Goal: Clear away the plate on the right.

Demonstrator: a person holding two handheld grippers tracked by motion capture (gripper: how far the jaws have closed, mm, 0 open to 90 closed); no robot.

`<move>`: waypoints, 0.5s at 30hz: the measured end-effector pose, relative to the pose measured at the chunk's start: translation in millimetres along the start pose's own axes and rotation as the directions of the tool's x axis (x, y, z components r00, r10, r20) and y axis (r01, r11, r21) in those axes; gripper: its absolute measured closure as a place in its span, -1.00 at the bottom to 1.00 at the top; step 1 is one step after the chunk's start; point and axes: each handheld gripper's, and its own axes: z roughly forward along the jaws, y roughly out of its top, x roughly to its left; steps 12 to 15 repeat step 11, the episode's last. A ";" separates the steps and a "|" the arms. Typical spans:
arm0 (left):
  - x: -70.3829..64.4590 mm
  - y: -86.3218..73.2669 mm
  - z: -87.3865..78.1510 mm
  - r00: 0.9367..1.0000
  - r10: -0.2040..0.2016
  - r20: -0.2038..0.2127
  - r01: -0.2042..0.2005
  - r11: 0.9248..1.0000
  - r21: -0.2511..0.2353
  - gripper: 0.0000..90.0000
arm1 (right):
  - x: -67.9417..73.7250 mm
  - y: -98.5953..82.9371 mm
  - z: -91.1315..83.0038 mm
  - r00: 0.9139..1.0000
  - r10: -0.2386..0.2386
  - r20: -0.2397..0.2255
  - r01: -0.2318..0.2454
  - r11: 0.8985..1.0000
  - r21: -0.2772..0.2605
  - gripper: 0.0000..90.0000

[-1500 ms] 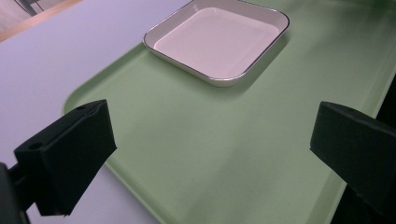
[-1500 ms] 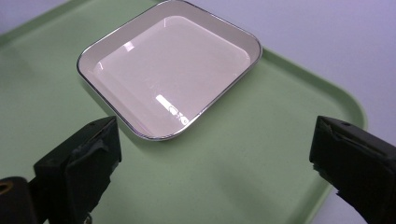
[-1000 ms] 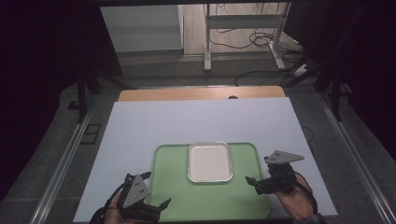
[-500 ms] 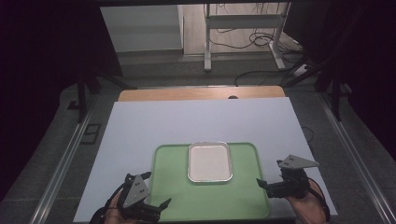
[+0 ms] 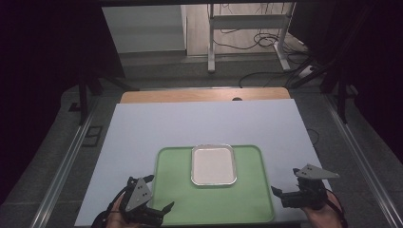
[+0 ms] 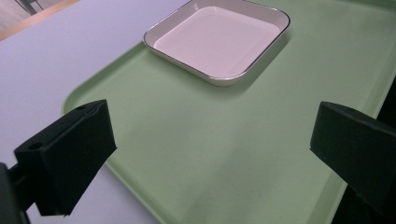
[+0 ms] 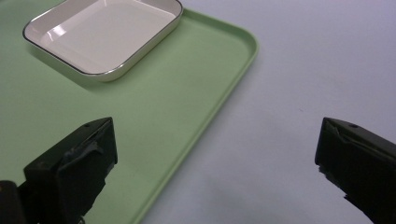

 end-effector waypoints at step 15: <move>0.0 0.2 0.7 1.000 0.006 -0.001 -0.006 1.000 0.005 -1.00 | -6.1 -11.0 -1.3 0.999 0.042 -0.014 -0.041 0.999 0.015 -1.00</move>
